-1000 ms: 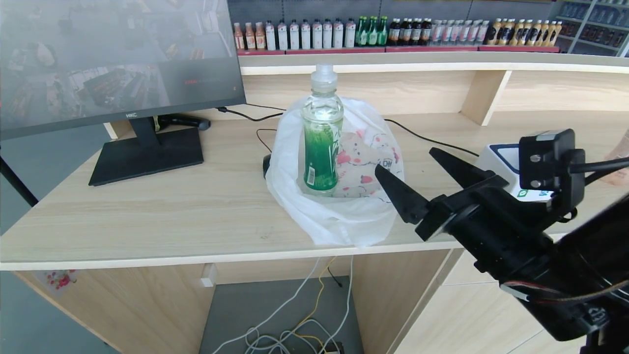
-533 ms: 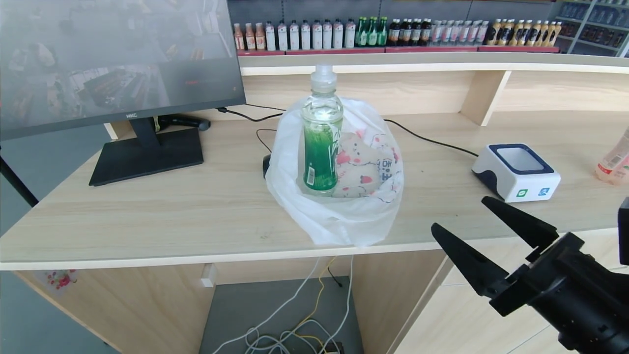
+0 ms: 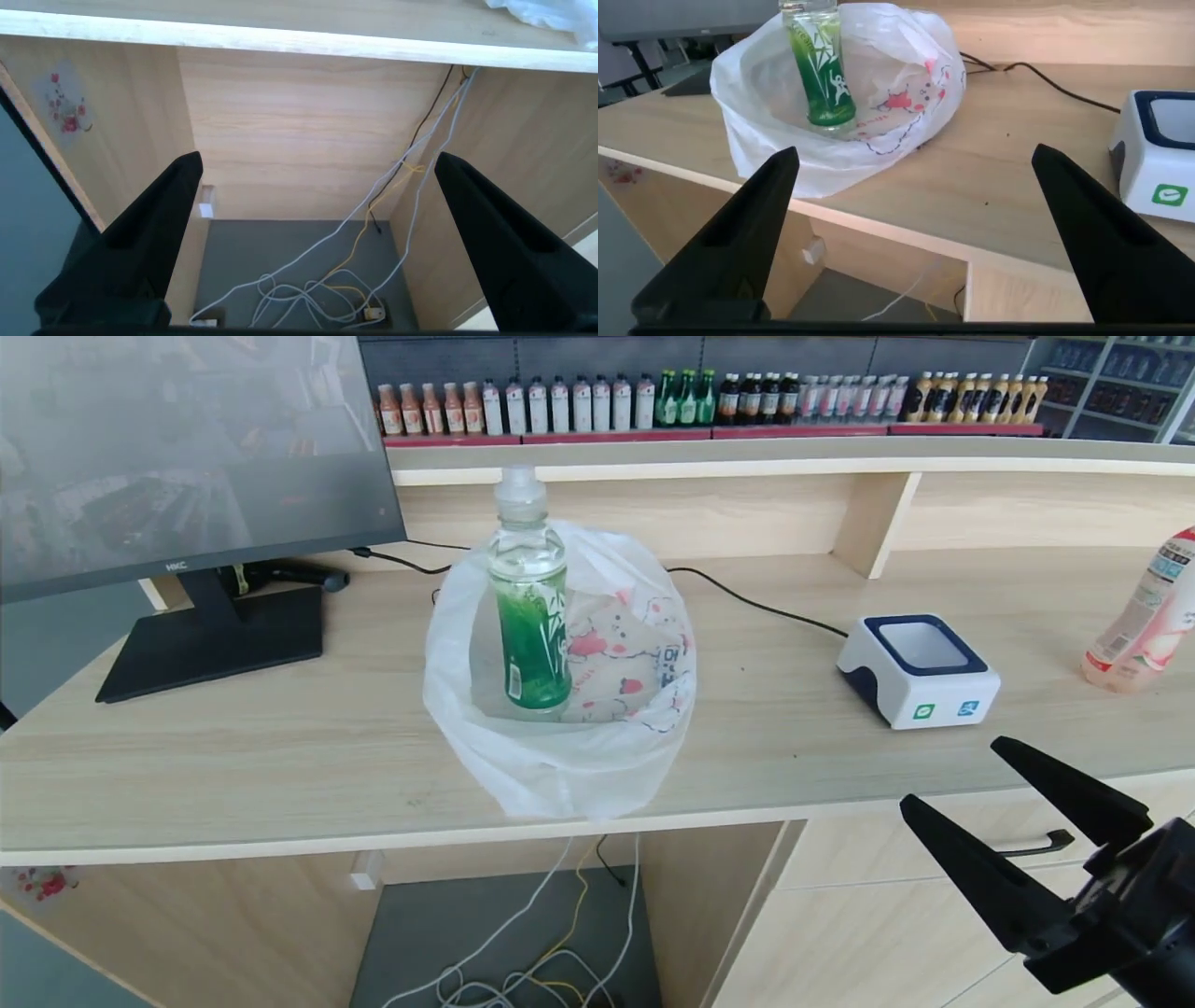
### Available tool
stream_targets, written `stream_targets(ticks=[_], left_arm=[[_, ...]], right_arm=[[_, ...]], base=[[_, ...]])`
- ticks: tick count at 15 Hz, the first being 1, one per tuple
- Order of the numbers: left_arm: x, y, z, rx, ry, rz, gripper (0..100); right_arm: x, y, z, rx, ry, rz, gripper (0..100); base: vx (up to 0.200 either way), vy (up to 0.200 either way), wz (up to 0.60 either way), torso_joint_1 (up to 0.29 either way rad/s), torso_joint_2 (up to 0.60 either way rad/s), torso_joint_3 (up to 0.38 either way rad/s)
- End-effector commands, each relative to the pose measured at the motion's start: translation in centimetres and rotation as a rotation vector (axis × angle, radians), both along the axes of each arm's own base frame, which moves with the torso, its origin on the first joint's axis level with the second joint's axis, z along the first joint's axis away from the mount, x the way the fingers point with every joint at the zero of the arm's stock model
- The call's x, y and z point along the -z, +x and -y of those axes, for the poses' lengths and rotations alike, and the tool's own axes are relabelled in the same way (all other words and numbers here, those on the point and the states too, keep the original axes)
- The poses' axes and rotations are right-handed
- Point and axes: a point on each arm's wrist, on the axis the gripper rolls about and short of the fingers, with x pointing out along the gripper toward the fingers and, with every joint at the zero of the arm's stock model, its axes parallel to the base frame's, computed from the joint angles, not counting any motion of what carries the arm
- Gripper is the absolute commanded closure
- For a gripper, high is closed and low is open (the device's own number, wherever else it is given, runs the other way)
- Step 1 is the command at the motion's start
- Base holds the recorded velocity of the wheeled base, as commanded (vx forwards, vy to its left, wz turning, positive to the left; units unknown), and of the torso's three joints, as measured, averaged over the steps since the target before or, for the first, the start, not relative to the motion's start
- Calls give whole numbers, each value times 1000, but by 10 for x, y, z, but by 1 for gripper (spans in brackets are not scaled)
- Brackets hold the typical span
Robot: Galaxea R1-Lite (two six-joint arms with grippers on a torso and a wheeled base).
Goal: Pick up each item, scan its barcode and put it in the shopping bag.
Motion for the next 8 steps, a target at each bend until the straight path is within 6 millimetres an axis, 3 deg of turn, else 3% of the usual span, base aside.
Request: stream_targets(ticks=[1,8], left_arm=[[0,0,0,0,-3,0,0],[0,0,0,0,-8,0,0]], right_arm=[[3,3,-1,10,-13,-13,0],[3,11,8,92,-13,-18,0]], base=[[0,-200,0,2,-2,2],[0,-200,0,2,4,3]])
